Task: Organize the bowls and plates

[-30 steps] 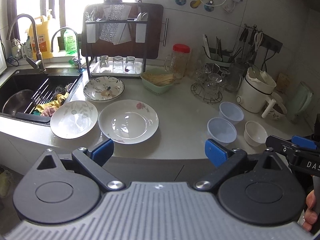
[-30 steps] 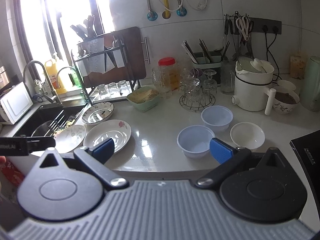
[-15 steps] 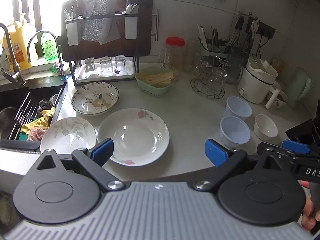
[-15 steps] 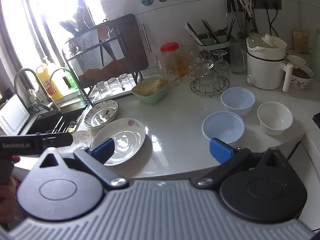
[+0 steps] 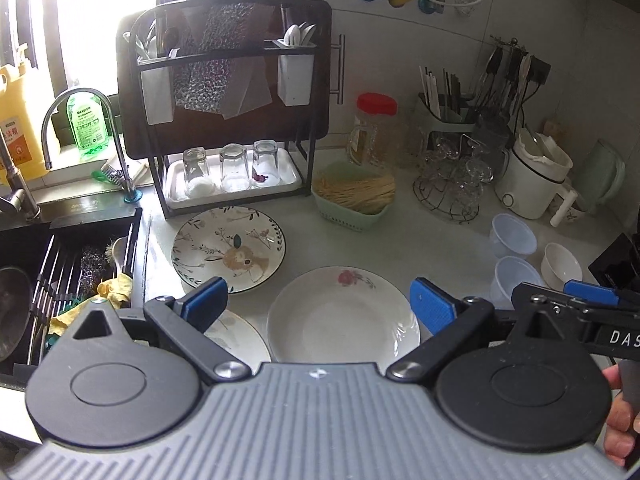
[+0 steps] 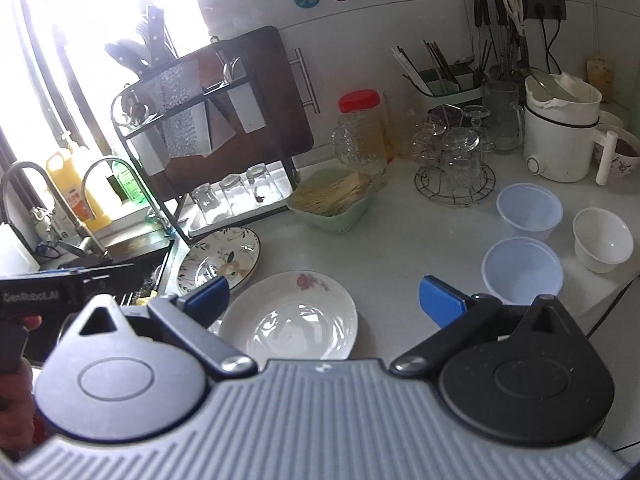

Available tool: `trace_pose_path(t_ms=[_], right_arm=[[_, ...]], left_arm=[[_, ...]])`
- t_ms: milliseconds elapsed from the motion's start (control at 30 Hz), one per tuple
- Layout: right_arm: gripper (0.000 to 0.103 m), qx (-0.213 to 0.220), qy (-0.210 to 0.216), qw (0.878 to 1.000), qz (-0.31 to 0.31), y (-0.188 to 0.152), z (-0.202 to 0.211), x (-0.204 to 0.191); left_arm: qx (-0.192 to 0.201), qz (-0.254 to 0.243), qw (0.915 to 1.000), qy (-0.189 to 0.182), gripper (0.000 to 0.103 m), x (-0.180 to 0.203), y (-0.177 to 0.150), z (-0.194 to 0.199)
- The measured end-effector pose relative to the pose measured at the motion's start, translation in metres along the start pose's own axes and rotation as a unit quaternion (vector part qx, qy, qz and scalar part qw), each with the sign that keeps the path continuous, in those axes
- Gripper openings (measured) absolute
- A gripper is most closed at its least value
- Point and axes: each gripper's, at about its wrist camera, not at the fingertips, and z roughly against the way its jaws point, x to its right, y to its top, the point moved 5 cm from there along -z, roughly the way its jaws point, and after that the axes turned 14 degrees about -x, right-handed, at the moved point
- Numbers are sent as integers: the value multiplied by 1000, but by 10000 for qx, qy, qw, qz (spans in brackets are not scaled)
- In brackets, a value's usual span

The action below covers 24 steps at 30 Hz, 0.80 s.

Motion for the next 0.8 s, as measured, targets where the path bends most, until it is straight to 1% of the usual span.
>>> trace_pose_path(t_ms=[33,133,233,267,300,400,533,633,667,700,733,767,800], right_arm=[[103,-22,-2,10000,-48,0,-6,-7],[95,-65,-26,9999,-94,-2,-26,-30],[94,-124,-109,9998,-82,-7,-48,-57],[91,-145,-84,9998,-101,-9,-56,-66],[90,-148,-42,9998,-87,-11,-63,-75],[90,-153,186,9995,188,-17,-85,-106],[90,-242,115,9975,657,-21,-107,-137],[90,-544,219,9957,720,-30,-125,-147],[88,-669,317,9949,690,-32,-130,-150],[86,-802,419,9938,652,-35,-136,-152],[76,-931,426,9928,624,-37,-141,-154],[70,-1039,381,9919,624,-41,-146,-157],[68,-1137,330,9909,644,-44,-150,-159]], left_arm=[[-57,0,10000,-33,99,-10,1,-4],[-154,-41,9998,-83,99,-39,0,-18],[-352,-32,9993,-91,99,-71,-3,-35],[-392,-34,9992,-107,99,-84,-5,-40],[-432,-43,9990,-92,99,-94,-6,-45],[-538,-109,9985,20,99,-126,-7,-62],[-707,-93,9974,-46,98,-162,-11,-84],[-753,-74,9971,-23,98,-180,-16,-95],[-779,-61,9969,-76,98,-185,-19,-99],[-813,-31,9966,-129,98,-188,-23,-102],[-860,5,9961,-176,98,-192,-27,-106],[-906,46,9956,-226,98,-195,-32,-111],[-943,84,9951,-270,96,-198,-37,-115]])
